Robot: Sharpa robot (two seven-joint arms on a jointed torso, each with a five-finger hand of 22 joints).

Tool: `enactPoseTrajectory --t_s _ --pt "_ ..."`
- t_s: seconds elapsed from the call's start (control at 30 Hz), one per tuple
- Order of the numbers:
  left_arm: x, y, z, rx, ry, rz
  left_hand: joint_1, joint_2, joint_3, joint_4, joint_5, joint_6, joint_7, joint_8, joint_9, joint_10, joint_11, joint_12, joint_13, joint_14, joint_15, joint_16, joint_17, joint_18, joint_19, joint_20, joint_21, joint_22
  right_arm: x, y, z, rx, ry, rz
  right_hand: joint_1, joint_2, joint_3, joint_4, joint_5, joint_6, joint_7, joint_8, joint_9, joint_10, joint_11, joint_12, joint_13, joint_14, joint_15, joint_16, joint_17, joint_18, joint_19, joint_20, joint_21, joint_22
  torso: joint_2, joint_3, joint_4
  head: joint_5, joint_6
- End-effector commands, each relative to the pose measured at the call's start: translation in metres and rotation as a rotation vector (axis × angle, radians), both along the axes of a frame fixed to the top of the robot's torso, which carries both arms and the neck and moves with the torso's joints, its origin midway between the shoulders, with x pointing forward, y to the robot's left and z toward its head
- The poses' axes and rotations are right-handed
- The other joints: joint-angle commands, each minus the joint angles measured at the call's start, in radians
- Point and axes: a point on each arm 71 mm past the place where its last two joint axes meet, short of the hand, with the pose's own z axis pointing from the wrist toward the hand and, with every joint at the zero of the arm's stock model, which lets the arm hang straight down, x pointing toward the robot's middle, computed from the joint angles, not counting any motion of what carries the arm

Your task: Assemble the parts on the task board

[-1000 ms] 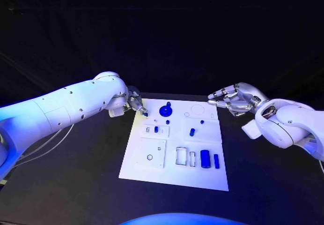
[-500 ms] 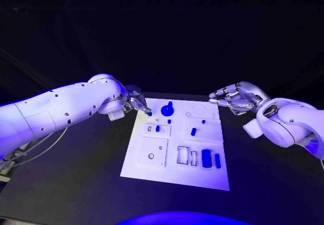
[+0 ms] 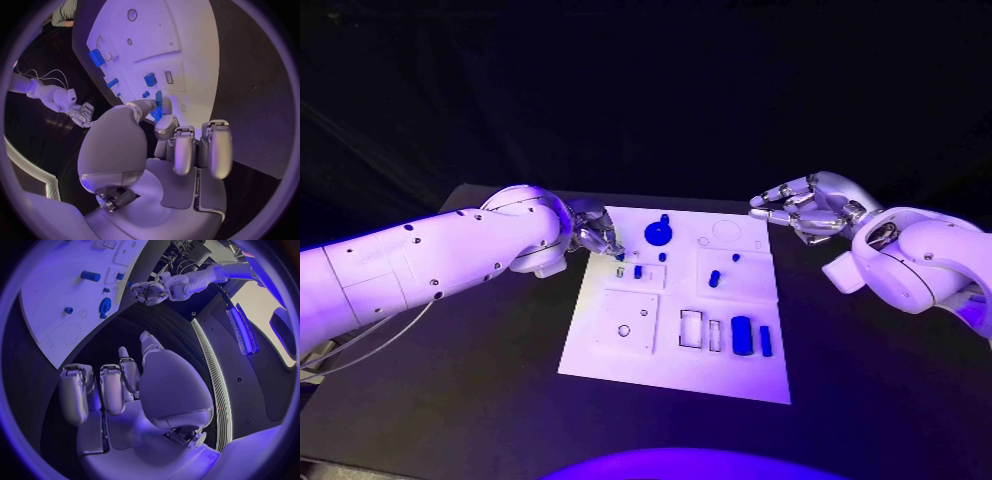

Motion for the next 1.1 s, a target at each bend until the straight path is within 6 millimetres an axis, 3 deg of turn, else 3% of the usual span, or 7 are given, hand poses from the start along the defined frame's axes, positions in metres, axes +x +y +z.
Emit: enactPoseTrajectory --t_s 0.03,0.27,1.1 --pt "-0.002 -0.002 0.001 0.013 -0.072 0.01 0.001 -0.01 0.172 -0.178 0.006 0.02 -0.01 -0.003 -0.002 0.009 -0.003 0.002 0.002 0.092 -0.008 0.005 0.22 -0.018 0.058 -0.008 0.005 0.184 -0.001 0.0 0.0 0.004 -0.004 0.009 -0.005 0.004 -0.004 0.004 0.004 0.004 0.0 -0.004 0.0 0.006 -0.001 0.003 0.027 0.063 -0.006 -0.002 0.096 0.015 0.045 -0.01 -0.001 0.183 0.0 -0.0013 -0.0004 0.001 -0.001" --pt "-0.006 -0.002 -0.003 0.012 -0.071 0.015 0.001 -0.011 0.173 -0.179 0.008 0.022 -0.01 -0.005 -0.002 0.012 -0.003 0.003 0.005 0.092 -0.009 0.005 0.22 -0.018 0.059 -0.009 0.006 0.186 -0.001 0.0 0.0 0.004 -0.005 0.008 -0.005 0.004 -0.004 0.004 0.004 0.004 0.0 -0.004 0.0 0.006 -0.001 0.003 0.027 0.063 -0.006 -0.002 0.096 0.015 0.045 -0.01 -0.001 0.183 0.0 0.0002 -0.0006 0.003 -0.004" --pt "-0.012 -0.003 -0.018 0.093 -0.06 -0.019 -0.001 -0.014 0.174 -0.18 0.014 0.025 -0.011 -0.007 -0.003 0.013 -0.004 0.001 0.003 0.092 -0.01 0.005 0.22 -0.019 0.061 -0.009 0.008 0.188 -0.001 0.0 0.001 0.005 -0.007 0.009 -0.007 0.006 -0.005 0.005 0.006 0.004 0.0 -0.004 0.0 0.006 -0.001 0.003 0.027 0.063 -0.006 -0.002 0.096 0.015 0.046 -0.01 -0.001 0.183 0.0 -0.0005 -0.0004 0.004 -0.008"
